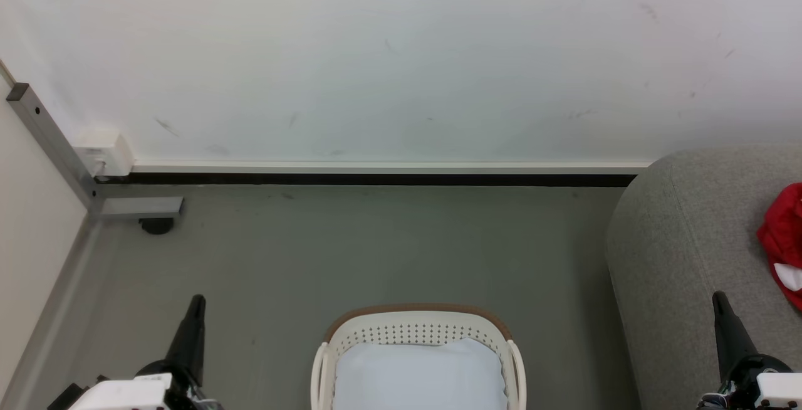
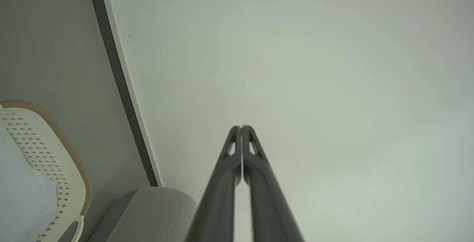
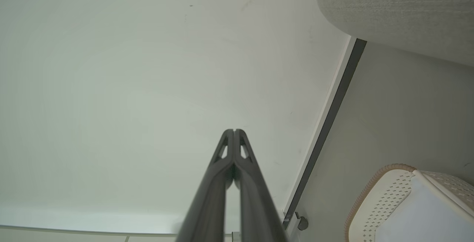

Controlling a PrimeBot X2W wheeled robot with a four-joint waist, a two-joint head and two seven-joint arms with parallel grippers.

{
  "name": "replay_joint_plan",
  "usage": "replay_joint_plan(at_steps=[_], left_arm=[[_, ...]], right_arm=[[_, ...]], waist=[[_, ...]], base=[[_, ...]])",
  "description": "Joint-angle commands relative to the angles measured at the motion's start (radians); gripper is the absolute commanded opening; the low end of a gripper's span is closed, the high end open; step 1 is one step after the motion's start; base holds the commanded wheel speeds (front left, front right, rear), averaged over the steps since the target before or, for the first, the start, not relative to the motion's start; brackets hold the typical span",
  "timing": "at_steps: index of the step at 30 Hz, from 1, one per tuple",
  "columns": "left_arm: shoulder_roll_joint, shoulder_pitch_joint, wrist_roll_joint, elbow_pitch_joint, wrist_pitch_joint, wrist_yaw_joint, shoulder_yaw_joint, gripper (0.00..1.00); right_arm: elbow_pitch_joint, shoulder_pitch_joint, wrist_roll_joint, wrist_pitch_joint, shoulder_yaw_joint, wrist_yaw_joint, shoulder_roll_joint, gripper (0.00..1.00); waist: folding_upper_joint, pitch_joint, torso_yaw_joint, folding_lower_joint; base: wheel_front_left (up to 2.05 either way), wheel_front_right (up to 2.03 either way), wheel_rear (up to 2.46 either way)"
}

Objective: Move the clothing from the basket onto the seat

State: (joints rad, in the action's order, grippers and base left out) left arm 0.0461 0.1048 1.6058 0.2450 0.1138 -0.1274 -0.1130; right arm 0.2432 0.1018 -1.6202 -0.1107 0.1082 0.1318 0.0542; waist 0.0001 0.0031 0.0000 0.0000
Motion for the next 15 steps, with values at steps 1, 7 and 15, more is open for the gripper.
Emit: replay_joint_plan(at_steps=[1, 7, 15], left_arm=[[0.008, 0.008, 0.013, 0.001, 0.004, -0.006, -0.003, 0.00], [0.008, 0.008, 0.013, 0.001, 0.004, -0.006, -0.003, 0.00], [0.008, 0.008, 0.013, 0.001, 0.004, -0.006, -0.003, 0.00]], right_arm=[[0.003, 0.012, 0.006, -0.001, 0.004, -0.002, -0.001, 0.00], [0.003, 0.012, 0.006, -0.001, 0.005, -0.002, -0.001, 0.00], [0.003, 0.012, 0.007, -0.002, 0.006, -0.002, -0.001, 0.00]], waist=[[-0.0001, 0.000, 0.000, 0.0000], [-0.0001, 0.000, 0.000, 0.0000], [-0.0001, 0.000, 0.000, 0.0000]], base=[[0.00, 0.00, 0.00], [0.00, 0.00, 0.00], [0.00, 0.00, 0.00]])
